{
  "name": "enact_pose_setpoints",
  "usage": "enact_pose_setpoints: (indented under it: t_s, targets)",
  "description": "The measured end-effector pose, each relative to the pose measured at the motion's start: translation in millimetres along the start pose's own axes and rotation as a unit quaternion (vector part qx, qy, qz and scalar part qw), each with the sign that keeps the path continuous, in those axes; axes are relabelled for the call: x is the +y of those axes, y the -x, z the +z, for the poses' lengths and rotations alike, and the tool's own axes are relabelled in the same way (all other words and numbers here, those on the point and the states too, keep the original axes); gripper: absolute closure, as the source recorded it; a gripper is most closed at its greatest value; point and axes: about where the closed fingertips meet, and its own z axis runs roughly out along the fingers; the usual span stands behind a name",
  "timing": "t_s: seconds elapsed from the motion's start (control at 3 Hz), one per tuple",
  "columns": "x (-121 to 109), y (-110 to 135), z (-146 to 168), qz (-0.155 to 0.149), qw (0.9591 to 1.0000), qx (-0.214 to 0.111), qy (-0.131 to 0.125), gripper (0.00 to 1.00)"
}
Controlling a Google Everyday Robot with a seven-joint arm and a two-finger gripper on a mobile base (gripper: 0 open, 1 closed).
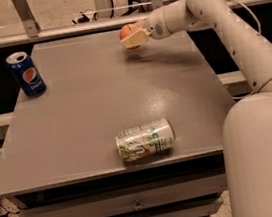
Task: Move apple near 7up can
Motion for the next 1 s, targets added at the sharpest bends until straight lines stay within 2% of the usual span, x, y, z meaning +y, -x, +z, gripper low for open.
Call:
enact_pose_setpoints:
  t_s: [0.33, 0.67, 1.0]
  targets:
    - [43.3, 13.4, -36.0, -0.007, 0.9994, -0.013, 0.032, 1.00]
    - [114.7, 13.3, -65.7, -0.026, 0.9953, -0.016, 0.092, 1.00]
    - [135.7, -7.0, -56.0, -0.016, 0.9932, -0.002, 0.115, 1.00]
